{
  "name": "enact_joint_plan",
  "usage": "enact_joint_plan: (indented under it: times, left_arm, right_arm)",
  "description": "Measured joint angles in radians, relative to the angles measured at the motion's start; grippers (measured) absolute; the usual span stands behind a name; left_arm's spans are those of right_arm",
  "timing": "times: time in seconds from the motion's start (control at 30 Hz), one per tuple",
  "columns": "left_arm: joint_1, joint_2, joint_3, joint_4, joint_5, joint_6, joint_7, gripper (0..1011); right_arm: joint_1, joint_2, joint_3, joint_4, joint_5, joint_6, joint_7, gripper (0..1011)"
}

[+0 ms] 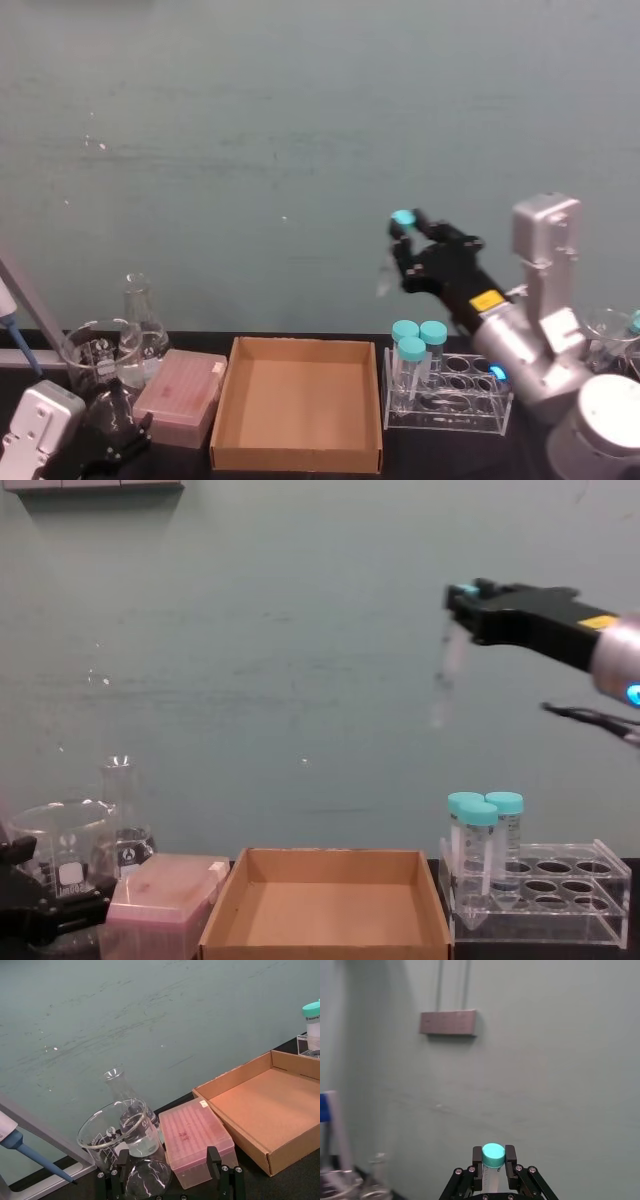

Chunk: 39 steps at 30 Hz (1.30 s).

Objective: Use the right hand to move the test tube from the test tube rack into the box.

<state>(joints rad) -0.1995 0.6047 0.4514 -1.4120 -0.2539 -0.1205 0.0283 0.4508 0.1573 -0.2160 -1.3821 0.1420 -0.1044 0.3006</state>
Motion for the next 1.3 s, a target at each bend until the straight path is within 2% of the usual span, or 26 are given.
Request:
enact_joint_plan:
  times: [0.13, 0.3, 0.37, 0.4, 0.73, 1.07, 1.13, 1.2, 1.3]
  left_arm:
    - [0.000, 0.000, 0.000, 0.000, 0.000, 0.000, 0.000, 1000]
    - [0.000, 0.000, 0.000, 0.000, 0.000, 0.000, 0.000, 1000]
    - [0.000, 0.000, 0.000, 0.000, 0.000, 0.000, 0.000, 1000]
    - [0.000, 0.000, 0.000, 0.000, 0.000, 0.000, 0.000, 1000]
    - [0.000, 0.000, 0.000, 0.000, 0.000, 0.000, 0.000, 1000]
    - [0.000, 0.000, 0.000, 0.000, 0.000, 0.000, 0.000, 1000]
    - [0.000, 0.000, 0.000, 0.000, 0.000, 0.000, 0.000, 1000]
    - [0.000, 0.000, 0.000, 0.000, 0.000, 0.000, 0.000, 1000]
    - [0.000, 0.000, 0.000, 0.000, 0.000, 0.000, 0.000, 1000]
  right_arm:
    - [0.018, -0.022, -0.041, 0.008, 0.012, 0.062, 0.008, 270]
    - [0.058, -0.058, -0.090, 0.069, 0.023, 0.155, 0.006, 270]
    - [0.064, -0.062, -0.094, 0.078, 0.024, 0.161, 0.005, 270]
    - [0.095, -0.082, -0.115, 0.132, 0.023, 0.185, -0.005, 269]
    - [0.177, -0.137, -0.155, 0.316, -0.020, 0.190, -0.056, 269]
    - [0.173, -0.134, -0.153, 0.305, -0.018, 0.189, -0.056, 278]
    - [0.172, -0.133, -0.152, 0.303, -0.018, 0.189, -0.056, 307]
    - [0.171, -0.133, -0.152, 0.301, -0.017, 0.189, -0.055, 399]
    - [0.171, -0.132, -0.152, 0.300, -0.017, 0.189, -0.055, 482]
